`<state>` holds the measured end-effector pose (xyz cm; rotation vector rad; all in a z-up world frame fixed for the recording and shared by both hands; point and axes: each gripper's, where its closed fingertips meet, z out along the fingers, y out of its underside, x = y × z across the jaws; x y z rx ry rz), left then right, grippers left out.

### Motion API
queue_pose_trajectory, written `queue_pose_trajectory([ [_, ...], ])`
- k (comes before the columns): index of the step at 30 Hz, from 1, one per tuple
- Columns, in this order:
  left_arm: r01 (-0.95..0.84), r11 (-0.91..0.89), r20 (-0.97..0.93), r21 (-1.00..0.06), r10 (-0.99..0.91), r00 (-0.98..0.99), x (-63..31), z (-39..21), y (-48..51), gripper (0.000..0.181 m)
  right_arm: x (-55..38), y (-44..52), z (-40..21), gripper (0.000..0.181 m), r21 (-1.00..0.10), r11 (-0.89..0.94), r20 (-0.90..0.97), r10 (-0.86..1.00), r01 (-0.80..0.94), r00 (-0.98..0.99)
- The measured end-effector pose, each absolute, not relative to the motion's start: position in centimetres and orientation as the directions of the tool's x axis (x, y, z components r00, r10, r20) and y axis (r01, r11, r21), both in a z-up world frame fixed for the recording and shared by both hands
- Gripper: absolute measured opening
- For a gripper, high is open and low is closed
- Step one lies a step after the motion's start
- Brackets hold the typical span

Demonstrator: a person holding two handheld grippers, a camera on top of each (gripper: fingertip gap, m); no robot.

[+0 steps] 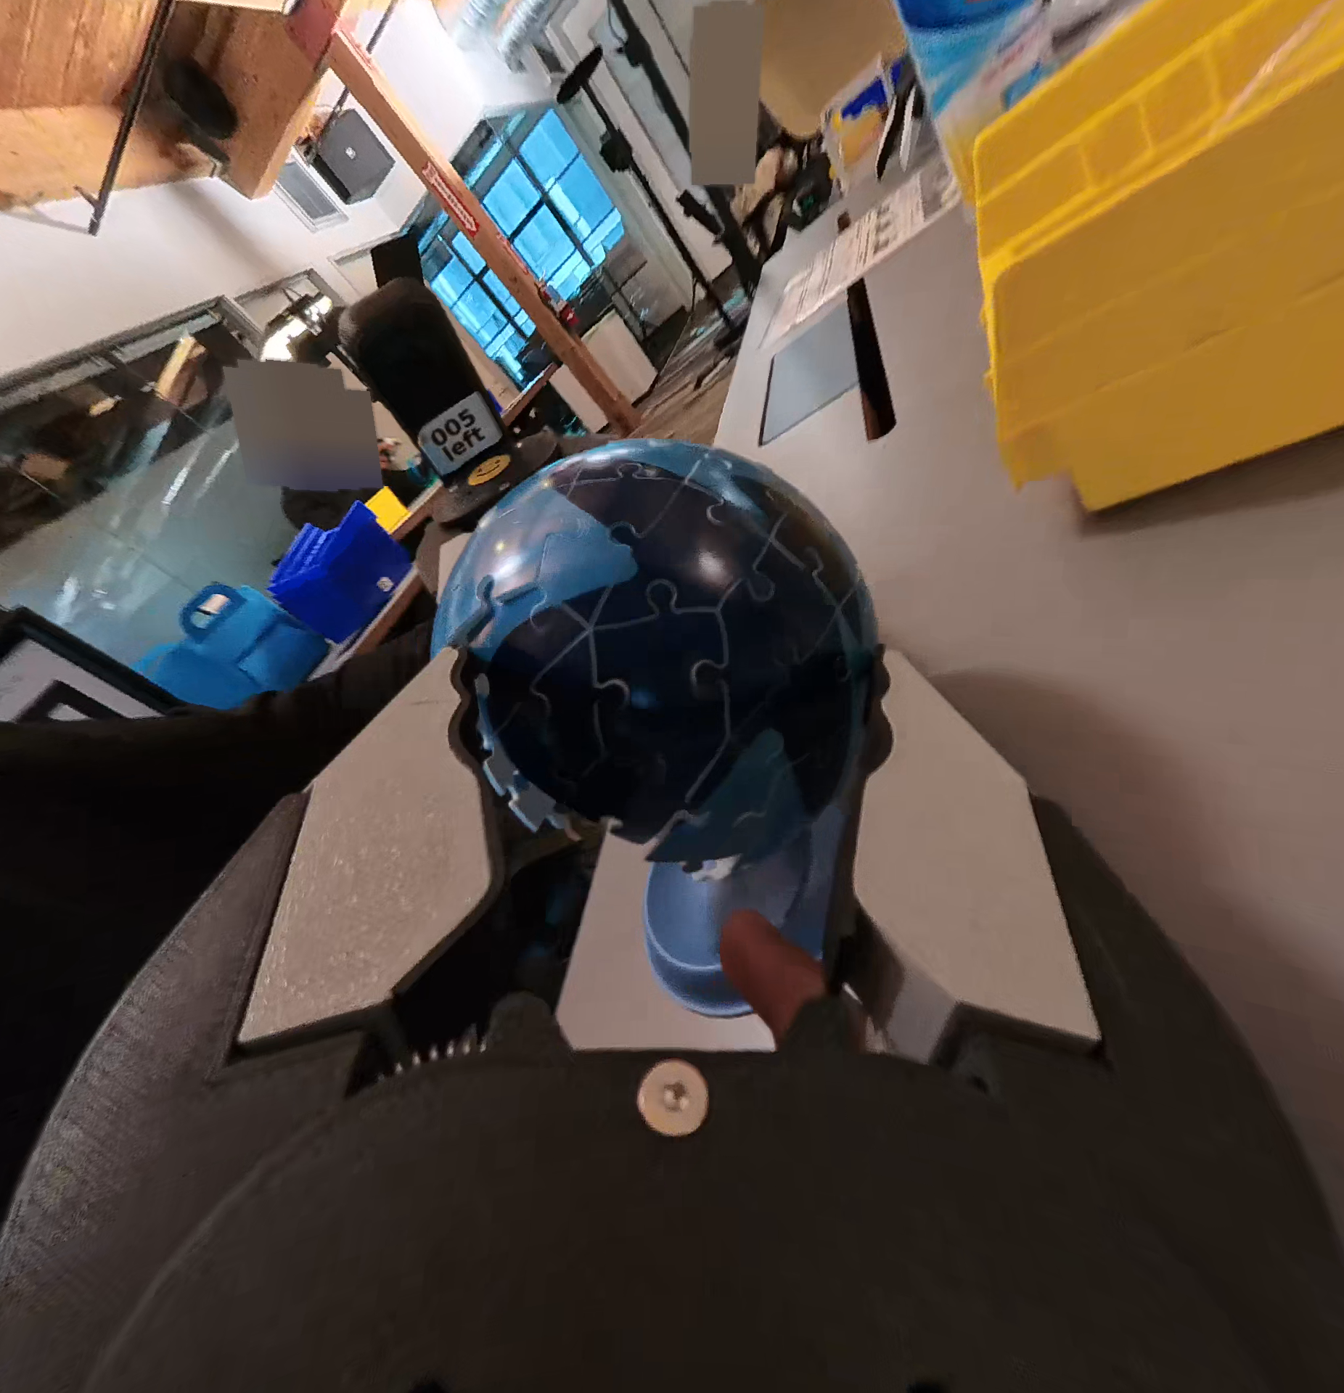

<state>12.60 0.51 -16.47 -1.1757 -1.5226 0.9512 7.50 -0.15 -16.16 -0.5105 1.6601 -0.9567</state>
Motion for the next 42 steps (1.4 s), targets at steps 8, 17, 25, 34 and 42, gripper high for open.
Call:
queue_pose_trajectory([
  [8, 0.285, 0.012, -0.004, -0.959, 0.999, -0.054, 12.2, -17.8, 1.6, 0.091, 7.1, 1.3, -16.5, 0.101, -0.915, 0.394, -0.398, -0.844, 0.089, -0.359],
  [17, 0.296, -0.275, -0.299, -0.915, 0.953, -0.040, 12.5, -17.2, 3.3, 0.079, 6.4, 2.6, -16.8, 0.100, -0.940, 0.336, -0.333, -0.878, 0.053, -0.345],
  [25, 0.379, 0.342, 0.324, -0.860, 0.939, -0.111, 13.8, -18.8, 3.2, 0.082, 5.2, 2.8, -16.7, 0.110, -0.885, 0.461, -0.456, -0.837, 0.056, -0.302],
  [34, 0.169, 0.739, 0.724, -0.652, 0.673, -0.148, 14.0, -18.4, 4.9, 0.087, 4.4, 2.2, -16.3, 0.107, -0.711, 0.702, -0.671, -0.698, -0.053, -0.250],
  [42, 0.123, 0.771, 0.742, -0.625, 0.636, -0.212, 12.5, -20.1, 6.0, 0.097, 6.5, 2.5, -17.4, 0.104, -0.514, 0.775, -0.692, -0.628, -0.368, -0.356],
])
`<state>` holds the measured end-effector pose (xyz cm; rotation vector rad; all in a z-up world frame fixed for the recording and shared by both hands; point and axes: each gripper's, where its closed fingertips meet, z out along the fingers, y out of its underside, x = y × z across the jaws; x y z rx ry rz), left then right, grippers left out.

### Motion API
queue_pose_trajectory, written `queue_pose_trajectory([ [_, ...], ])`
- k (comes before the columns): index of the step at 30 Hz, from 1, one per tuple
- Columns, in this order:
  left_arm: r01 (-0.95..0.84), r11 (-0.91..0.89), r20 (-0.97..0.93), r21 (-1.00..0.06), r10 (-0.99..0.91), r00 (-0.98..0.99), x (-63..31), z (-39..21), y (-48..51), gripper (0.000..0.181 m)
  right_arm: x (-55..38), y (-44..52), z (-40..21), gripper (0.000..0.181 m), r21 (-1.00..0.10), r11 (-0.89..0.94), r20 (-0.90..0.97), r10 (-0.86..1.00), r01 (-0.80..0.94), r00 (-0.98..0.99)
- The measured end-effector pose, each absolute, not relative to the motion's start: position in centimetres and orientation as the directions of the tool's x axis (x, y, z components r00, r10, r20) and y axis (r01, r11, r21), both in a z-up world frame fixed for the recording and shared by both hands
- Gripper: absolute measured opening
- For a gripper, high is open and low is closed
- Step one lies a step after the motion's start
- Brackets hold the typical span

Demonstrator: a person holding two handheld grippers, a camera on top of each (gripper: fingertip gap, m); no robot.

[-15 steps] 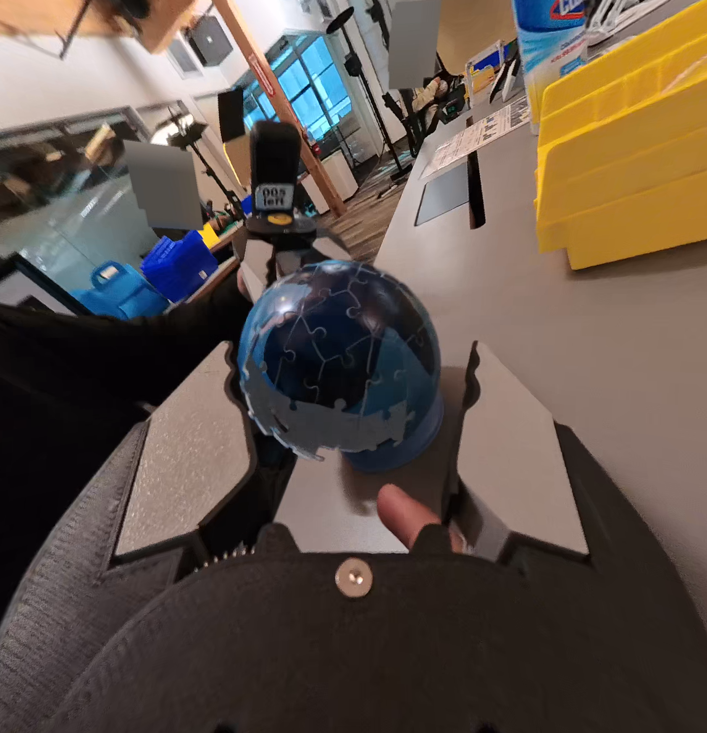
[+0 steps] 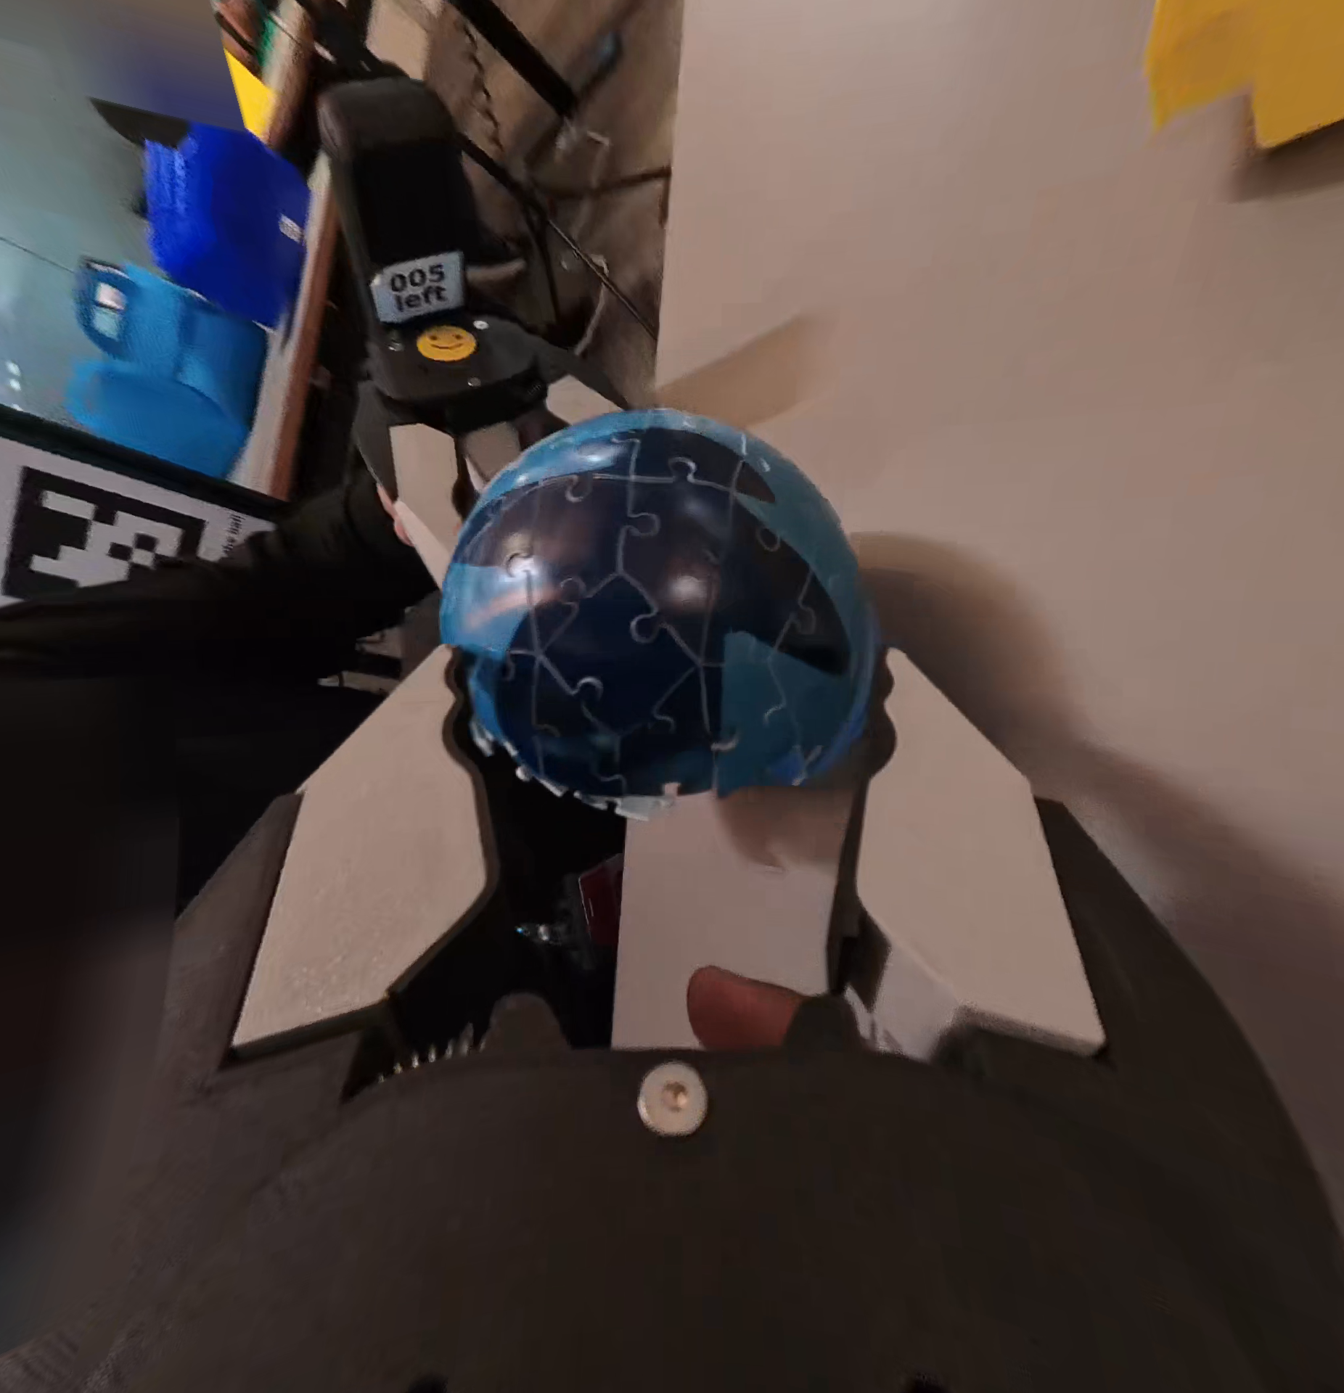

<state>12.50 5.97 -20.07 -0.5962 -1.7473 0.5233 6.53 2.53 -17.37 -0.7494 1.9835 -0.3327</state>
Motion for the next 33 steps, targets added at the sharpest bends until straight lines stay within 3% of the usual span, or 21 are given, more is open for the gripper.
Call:
queue_pose_trajectory([
  [9, 0.078, 0.790, 0.771, -0.608, 0.611, -0.180, 11.4, -19.9, 6.1, 0.094, 7.4, 3.2, -17.9, 0.112, -0.489, 0.801, -0.728, -0.593, -0.345, -0.344],
  [18, 0.129, 0.638, 0.597, -0.759, 0.762, -0.253, 11.6, -17.4, 3.4, 0.095, 7.7, 3.2, -17.9, 0.120, -0.716, 0.677, -0.589, -0.716, -0.169, -0.374],
  [22, 0.148, 0.519, 0.473, -0.842, 0.841, -0.262, 11.1, -16.2, 2.9, 0.080, 7.4, 2.8, -17.8, 0.117, -0.811, 0.582, -0.523, -0.766, -0.056, -0.374],
  [27, 0.168, 0.448, 0.394, -0.878, 0.876, -0.278, 10.3, -15.9, 3.0, 0.075, 6.6, 2.6, -17.5, 0.112, -0.807, 0.589, -0.571, -0.753, 0.052, -0.326],
  [33, 0.176, 0.452, 0.404, -0.874, 0.879, -0.254, 11.1, -16.1, 2.9, 0.078, 6.0, 2.3, -17.3, 0.110, -0.822, 0.567, -0.549, -0.768, 0.049, -0.329],
])
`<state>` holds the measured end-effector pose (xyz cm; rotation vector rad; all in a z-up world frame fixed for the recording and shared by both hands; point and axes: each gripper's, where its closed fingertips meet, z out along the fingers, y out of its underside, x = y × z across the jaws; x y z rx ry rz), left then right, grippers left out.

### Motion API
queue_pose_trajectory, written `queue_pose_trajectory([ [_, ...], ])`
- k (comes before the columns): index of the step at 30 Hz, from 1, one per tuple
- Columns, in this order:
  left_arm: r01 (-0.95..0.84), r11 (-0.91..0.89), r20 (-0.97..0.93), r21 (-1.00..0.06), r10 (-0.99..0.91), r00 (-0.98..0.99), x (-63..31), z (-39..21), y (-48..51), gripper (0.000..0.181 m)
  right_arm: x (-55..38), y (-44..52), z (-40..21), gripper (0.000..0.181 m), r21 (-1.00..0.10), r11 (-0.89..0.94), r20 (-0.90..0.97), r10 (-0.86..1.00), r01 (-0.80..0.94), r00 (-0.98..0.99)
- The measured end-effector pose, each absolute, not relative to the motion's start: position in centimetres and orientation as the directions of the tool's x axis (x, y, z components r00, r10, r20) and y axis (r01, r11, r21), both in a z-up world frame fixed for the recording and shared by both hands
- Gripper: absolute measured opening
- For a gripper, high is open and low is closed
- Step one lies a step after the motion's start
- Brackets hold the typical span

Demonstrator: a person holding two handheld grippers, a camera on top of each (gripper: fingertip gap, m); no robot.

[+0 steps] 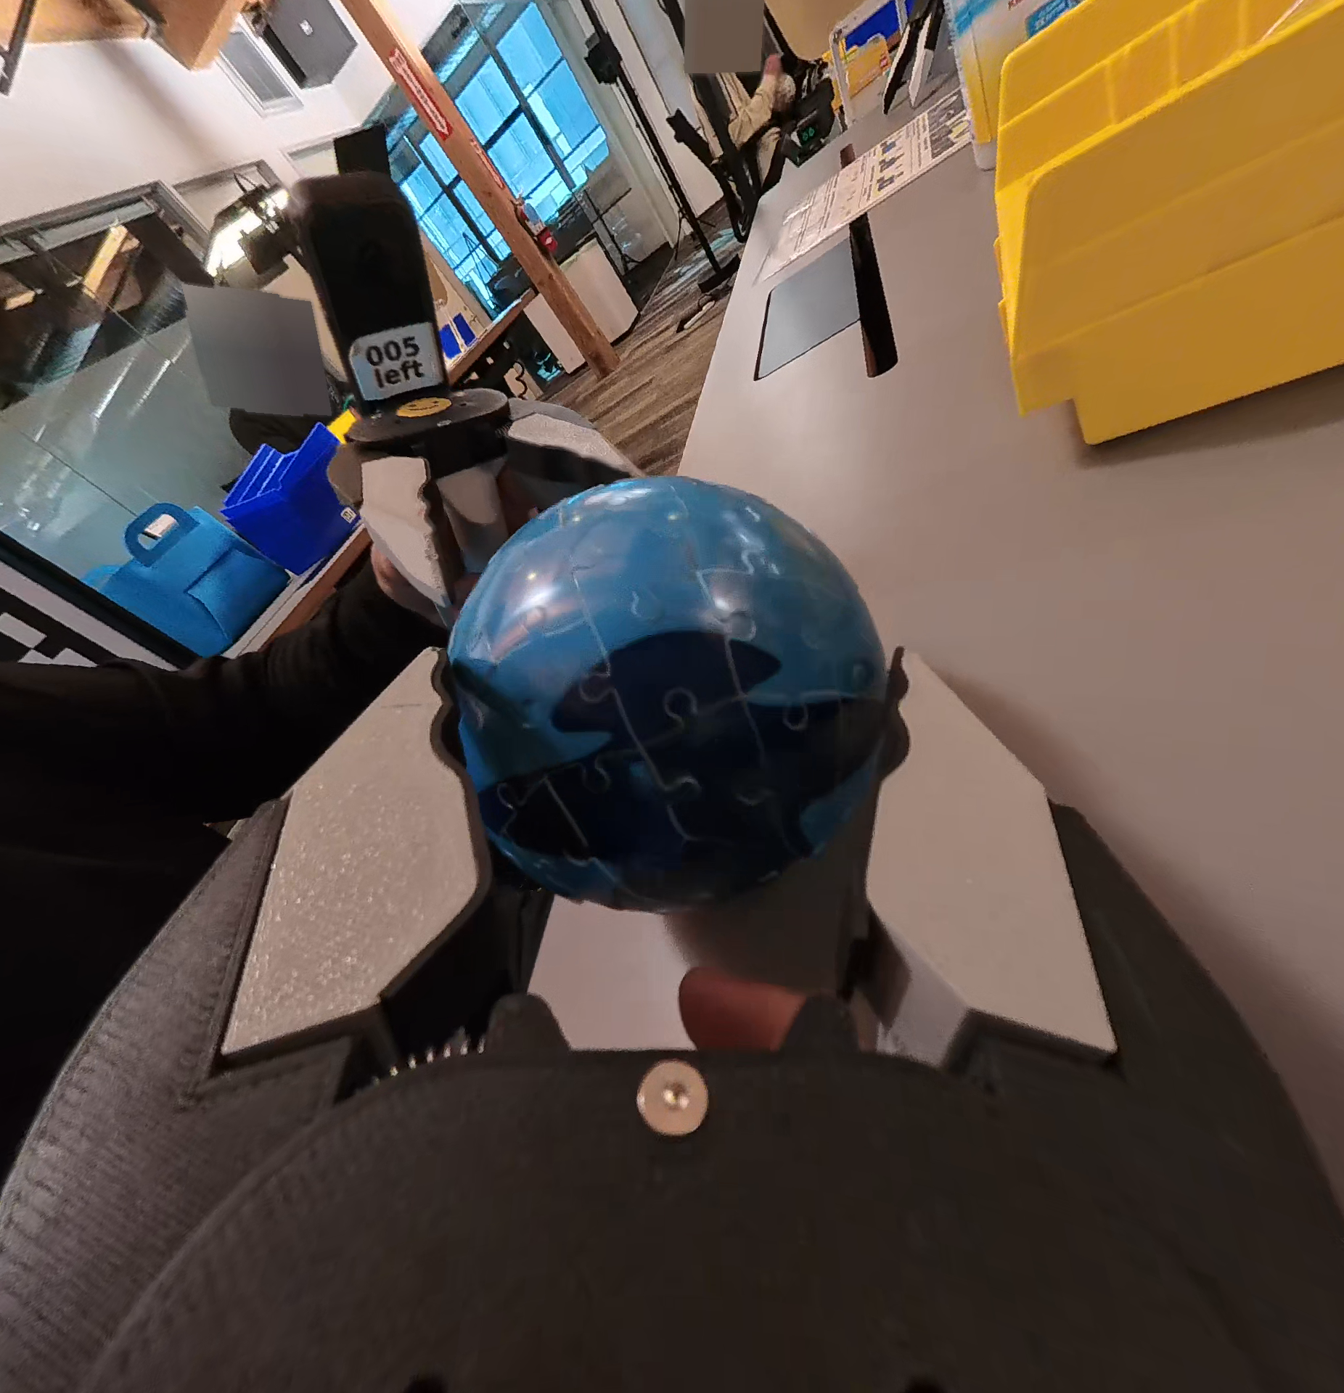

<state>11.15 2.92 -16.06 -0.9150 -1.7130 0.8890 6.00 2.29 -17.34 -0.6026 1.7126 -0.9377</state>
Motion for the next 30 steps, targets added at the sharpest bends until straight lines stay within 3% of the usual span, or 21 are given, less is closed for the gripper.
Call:
queue_pose_trajectory([
  [11, 0.276, 0.310, 0.271, -0.910, 0.948, -0.168, 10.7, -18.5, 4.3, 0.087, 5.1, 2.7, -18.1, 0.120, -0.831, 0.554, -0.539, -0.781, 0.050, -0.316],
  [30, 0.335, 0.118, 0.090, -0.935, 0.991, -0.096, 3.8, -16.6, 6.8, 0.074, -1.1, 5.4, -17.7, 0.113, -0.809, 0.566, -0.585, -0.747, 0.161, -0.316],
])
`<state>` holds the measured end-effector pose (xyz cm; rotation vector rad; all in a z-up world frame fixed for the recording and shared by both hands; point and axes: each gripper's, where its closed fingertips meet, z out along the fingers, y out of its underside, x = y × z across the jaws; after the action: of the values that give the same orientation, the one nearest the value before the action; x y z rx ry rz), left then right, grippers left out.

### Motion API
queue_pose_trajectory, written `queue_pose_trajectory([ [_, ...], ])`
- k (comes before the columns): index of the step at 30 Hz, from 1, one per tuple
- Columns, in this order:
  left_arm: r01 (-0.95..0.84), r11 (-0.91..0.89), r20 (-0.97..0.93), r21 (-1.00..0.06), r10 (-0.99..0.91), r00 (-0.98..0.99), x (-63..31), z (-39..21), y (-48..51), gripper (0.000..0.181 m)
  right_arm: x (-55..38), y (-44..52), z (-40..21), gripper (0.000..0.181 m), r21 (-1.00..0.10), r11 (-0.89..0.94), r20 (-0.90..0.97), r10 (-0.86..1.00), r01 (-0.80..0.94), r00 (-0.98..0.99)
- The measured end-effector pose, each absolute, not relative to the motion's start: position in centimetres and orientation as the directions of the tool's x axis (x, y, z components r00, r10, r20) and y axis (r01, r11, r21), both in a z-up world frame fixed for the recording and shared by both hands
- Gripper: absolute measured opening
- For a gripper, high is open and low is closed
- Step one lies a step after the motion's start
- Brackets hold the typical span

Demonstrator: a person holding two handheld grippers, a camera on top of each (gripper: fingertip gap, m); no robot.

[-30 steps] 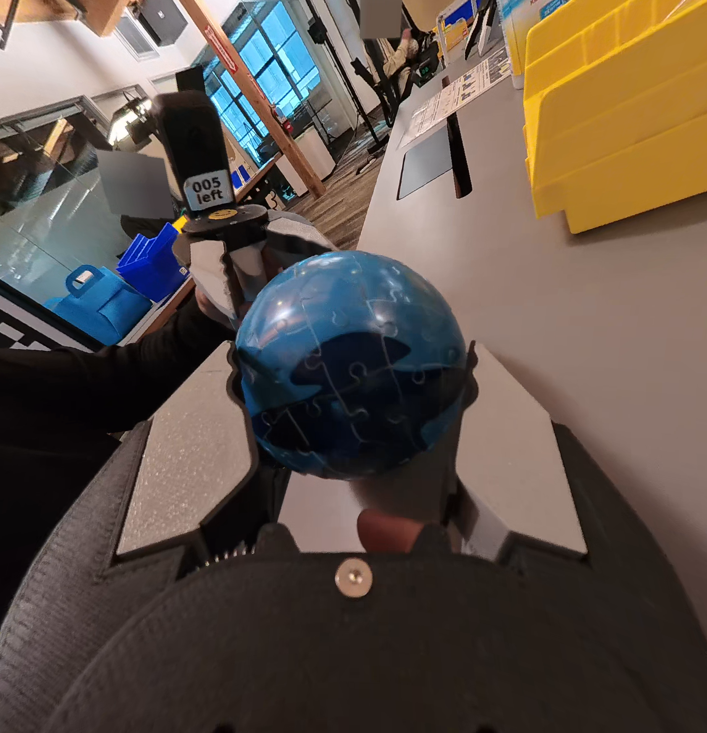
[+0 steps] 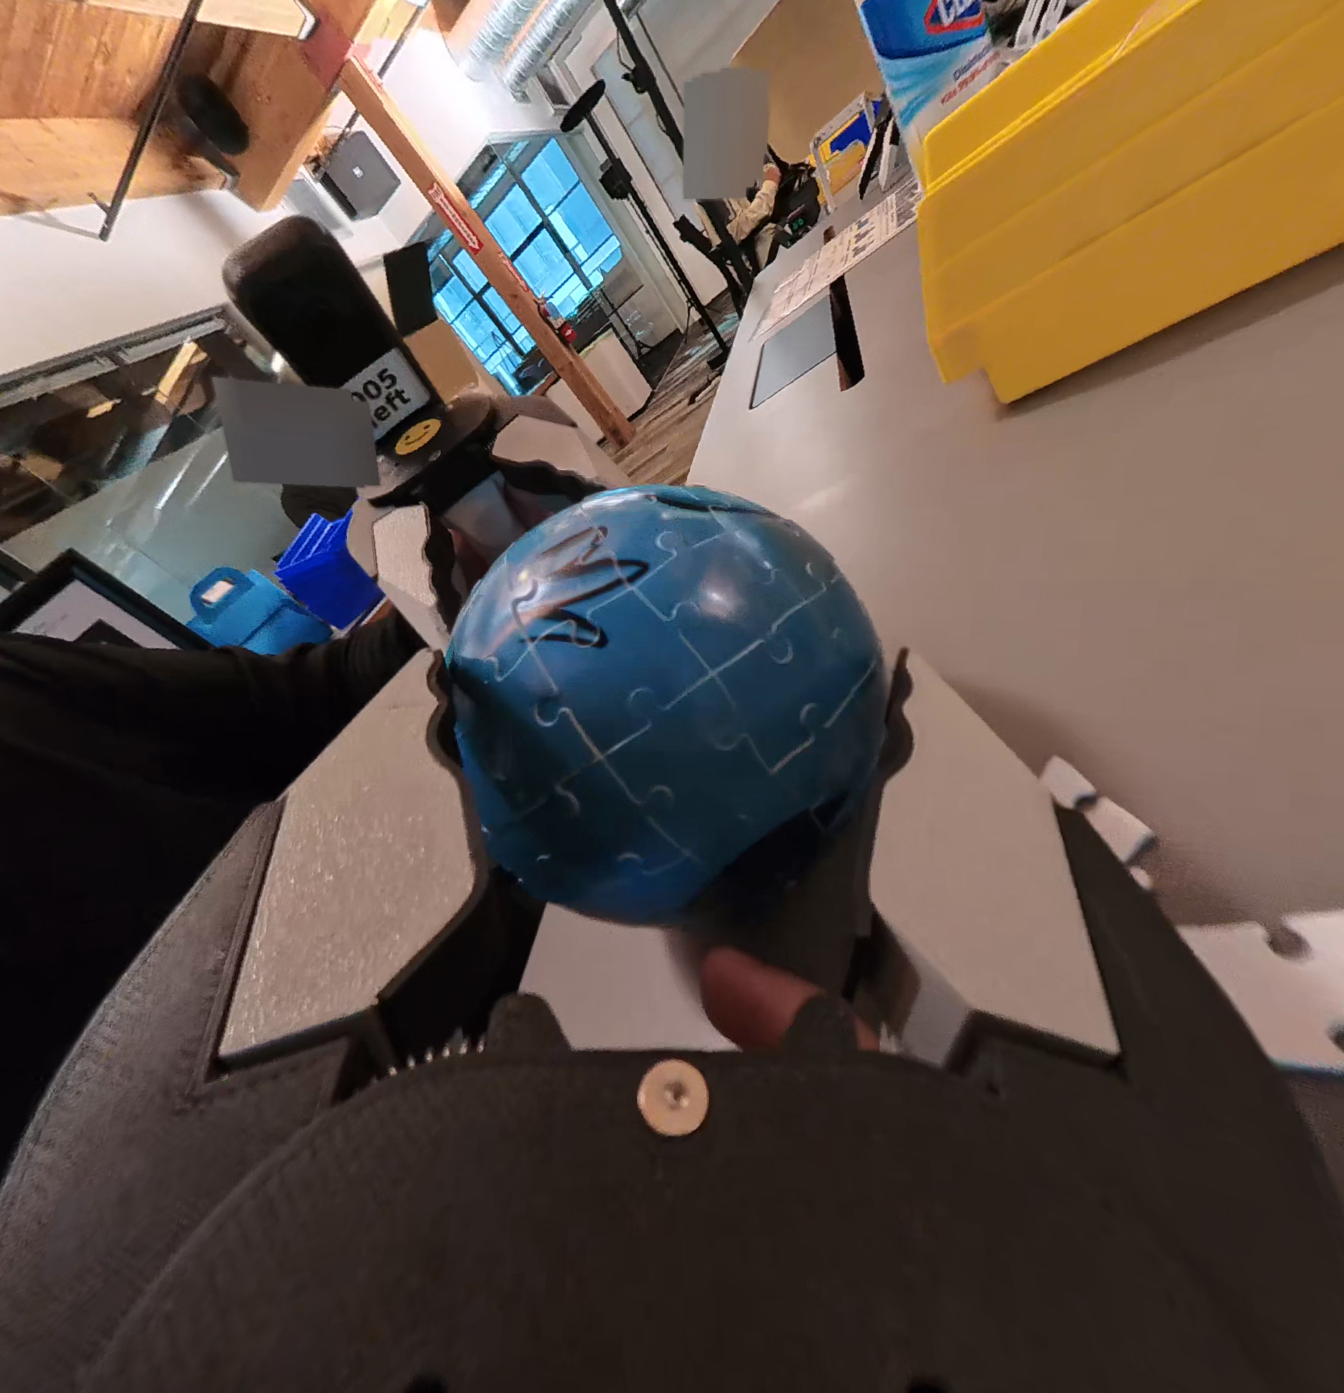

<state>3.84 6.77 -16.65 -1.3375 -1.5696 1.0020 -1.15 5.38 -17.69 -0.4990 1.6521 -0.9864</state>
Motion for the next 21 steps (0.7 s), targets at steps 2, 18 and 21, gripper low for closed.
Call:
queue_pose_trajectory([
  [2, 0.341, 0.110, 0.092, -0.934, 0.993, -0.069, 3.0, -16.3, 7.3, 0.074, -2.5, 5.9, -17.4, 0.112, -0.822, 0.544, -0.566, -0.750, 0.166, -0.342],
  [18, 0.373, 0.002, 0.039, -0.928, 0.995, 0.091, -2.1, -14.2, 10.0, 0.071, -3.0, 9.5, -13.9, 0.107, -0.958, 0.225, -0.055, -0.758, -0.180, -0.650],
  [21, 0.357, 0.011, 0.052, -0.934, 0.993, 0.107, -1.8, -14.1, 10.4, 0.071, -2.8, 9.6, -14.9, 0.100, -0.943, 0.202, 0.032, -0.734, -0.263, -0.678],
])
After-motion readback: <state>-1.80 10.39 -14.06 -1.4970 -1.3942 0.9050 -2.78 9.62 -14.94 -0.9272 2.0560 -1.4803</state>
